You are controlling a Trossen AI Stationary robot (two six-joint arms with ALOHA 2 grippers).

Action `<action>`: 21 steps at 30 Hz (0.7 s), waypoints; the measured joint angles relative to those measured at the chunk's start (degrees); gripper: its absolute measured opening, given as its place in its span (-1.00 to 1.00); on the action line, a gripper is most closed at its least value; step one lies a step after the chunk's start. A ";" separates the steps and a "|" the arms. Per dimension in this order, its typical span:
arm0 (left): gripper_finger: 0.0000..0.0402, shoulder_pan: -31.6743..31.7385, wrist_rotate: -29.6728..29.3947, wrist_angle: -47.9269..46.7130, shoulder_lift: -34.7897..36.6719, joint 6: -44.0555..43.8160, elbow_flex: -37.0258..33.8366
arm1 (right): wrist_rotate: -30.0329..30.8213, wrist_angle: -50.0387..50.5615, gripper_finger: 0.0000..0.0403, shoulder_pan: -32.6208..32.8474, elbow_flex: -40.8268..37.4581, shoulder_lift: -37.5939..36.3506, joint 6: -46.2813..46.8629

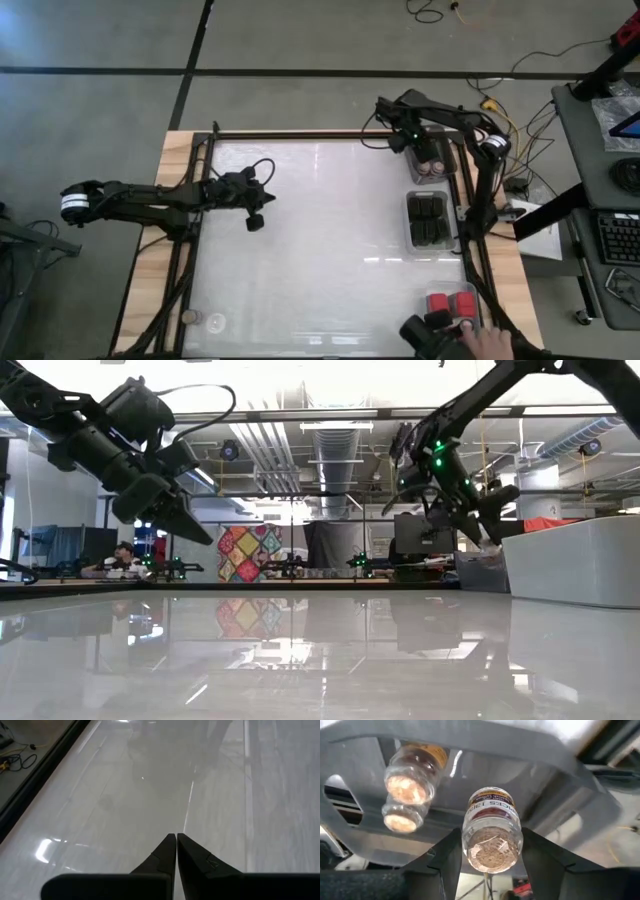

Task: Sort spices by type
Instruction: Put the brown seasoning bottle into the black bin

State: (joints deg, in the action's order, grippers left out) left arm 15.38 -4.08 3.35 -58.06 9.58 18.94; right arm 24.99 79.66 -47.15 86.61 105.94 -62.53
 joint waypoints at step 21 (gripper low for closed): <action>-1.00 0.00 -0.02 -0.39 0.00 -0.66 0.00 | -10.91 2.03 -0.14 -1.73 -1.05 2.65 4.81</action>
State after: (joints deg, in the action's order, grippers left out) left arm 15.38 -4.10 2.96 -58.06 8.93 18.94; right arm 14.09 81.69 -48.88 85.56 108.60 -57.72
